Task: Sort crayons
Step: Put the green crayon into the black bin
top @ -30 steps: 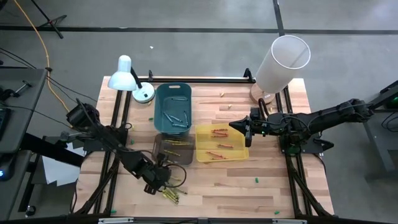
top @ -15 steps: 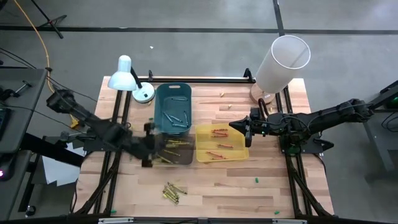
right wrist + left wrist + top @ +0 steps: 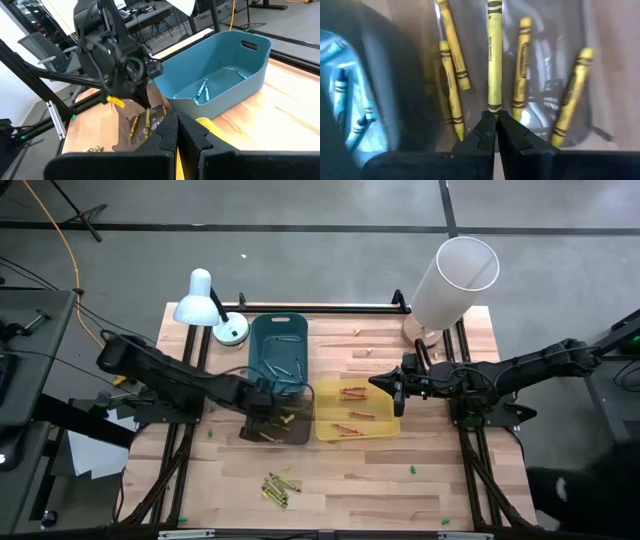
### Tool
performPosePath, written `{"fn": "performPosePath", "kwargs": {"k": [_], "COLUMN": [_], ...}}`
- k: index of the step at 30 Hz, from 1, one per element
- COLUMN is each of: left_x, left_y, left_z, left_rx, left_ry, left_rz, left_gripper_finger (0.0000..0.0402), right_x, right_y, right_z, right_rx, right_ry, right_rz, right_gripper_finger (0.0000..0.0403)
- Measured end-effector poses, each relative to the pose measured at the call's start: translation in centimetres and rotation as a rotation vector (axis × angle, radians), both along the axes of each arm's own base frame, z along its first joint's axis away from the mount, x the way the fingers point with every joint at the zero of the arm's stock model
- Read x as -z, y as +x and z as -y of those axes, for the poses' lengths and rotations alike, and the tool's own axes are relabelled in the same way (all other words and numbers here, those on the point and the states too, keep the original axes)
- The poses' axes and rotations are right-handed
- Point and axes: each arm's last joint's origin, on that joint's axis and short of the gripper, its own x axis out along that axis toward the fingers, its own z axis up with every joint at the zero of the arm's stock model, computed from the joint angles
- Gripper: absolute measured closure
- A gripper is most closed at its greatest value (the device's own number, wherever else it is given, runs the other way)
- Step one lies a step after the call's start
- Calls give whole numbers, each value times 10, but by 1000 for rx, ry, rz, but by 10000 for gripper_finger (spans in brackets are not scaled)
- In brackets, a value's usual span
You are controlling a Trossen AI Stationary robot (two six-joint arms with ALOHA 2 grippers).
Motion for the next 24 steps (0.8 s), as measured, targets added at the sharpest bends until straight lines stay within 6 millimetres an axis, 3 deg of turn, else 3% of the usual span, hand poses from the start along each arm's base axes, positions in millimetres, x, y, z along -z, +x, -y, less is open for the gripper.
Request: {"fn": "performPosePath", "kwargs": {"k": [6, 11, 17, 24], "left_x": [20, 21, 9, -16], "left_y": [9, 9, 18, 29], "left_z": [-3, -2, -1, 1], "left_rx": [-16, -17, -10, 34], "left_ry": [57, 60, 66, 65], "left_rz": [-65, -69, -31, -10], "left_gripper_finger": [401, 401, 389, 326], "right_x": [2, 2, 2, 2], "right_y": [0, 0, -1, -1], "right_z": [0, 0, 0, 0], "right_rx": [1, 2, 1, -4], "right_ry": [-4, -4, -4, 1], "right_rz": [-19, -18, -19, -19], "right_gripper_finger": [403, 403, 403, 403]}}
